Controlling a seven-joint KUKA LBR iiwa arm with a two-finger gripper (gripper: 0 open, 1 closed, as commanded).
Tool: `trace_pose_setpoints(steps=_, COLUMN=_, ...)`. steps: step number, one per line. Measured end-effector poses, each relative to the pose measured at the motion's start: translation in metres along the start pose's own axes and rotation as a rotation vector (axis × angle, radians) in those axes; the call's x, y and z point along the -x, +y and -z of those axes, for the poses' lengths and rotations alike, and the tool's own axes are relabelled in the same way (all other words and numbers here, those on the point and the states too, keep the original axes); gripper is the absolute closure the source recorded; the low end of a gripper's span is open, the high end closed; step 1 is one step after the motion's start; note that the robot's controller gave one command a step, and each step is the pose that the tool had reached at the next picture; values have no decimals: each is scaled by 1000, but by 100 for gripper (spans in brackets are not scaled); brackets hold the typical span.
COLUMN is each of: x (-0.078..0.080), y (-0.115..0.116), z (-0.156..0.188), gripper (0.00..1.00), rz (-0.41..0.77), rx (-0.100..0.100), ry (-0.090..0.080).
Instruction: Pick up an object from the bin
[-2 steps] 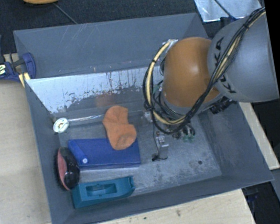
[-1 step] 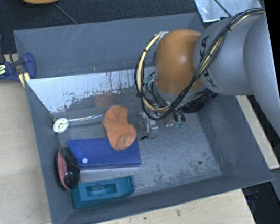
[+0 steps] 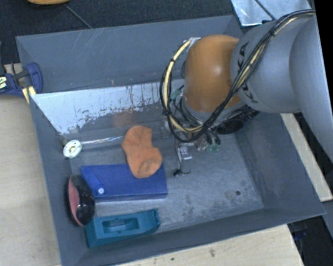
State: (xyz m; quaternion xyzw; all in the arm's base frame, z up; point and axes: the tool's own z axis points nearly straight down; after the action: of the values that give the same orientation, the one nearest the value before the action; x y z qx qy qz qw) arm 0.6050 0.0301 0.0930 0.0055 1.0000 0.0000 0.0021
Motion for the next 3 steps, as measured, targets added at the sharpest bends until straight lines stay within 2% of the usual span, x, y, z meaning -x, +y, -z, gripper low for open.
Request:
trace_pose_setpoints(steps=1, x=0, y=0, z=0, gripper=0, rz=0, rx=0, ry=0)
trace_pose_setpoints(steps=2, x=8, y=21, z=-6, gripper=0, rz=149, rx=-3, ry=-1)
trace_pose_setpoints(steps=3, x=-10, y=49, z=-14, gripper=0, rz=363, rx=2, ry=-1)
